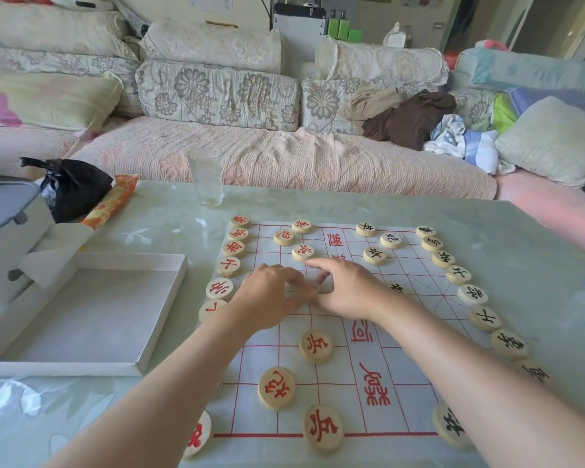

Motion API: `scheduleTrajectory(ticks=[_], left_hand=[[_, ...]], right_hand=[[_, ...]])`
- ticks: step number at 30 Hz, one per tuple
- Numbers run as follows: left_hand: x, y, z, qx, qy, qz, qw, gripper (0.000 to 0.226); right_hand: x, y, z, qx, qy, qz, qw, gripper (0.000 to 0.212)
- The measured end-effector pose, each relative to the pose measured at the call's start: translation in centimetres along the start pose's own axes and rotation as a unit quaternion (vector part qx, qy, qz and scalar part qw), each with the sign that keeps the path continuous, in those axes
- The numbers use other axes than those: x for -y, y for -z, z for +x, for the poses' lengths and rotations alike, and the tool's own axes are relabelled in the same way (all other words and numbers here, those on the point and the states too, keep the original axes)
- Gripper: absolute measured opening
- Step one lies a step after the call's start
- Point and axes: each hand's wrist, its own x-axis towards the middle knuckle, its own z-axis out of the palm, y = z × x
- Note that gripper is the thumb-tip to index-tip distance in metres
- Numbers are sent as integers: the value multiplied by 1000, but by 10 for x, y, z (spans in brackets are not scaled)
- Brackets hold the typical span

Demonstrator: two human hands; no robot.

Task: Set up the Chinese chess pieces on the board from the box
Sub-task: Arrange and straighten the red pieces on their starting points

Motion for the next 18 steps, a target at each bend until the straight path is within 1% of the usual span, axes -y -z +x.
scheduleTrajectory(ticks=[4, 9, 12, 15, 18], left_hand=[[1, -3, 1, -13, -4, -25, 1000, 41], [1, -5, 0, -22, 4, -43, 999, 40], [-1, -7, 1, -28, 6, -37, 999, 39], [-2, -7, 1, -29, 7, -29, 999, 40], [-3, -8, 0, -27, -1, -25, 999, 46]], right_hand=[[2, 0, 1, 4, 1, -3, 1000, 67], [2, -1, 1, 13, 7, -28, 1000, 43], [2, 1, 0, 17, 3, -30, 999, 43], [5, 4, -3, 20, 4, -23, 1000, 39], [7, 4, -5, 26, 0, -21, 999, 41]])
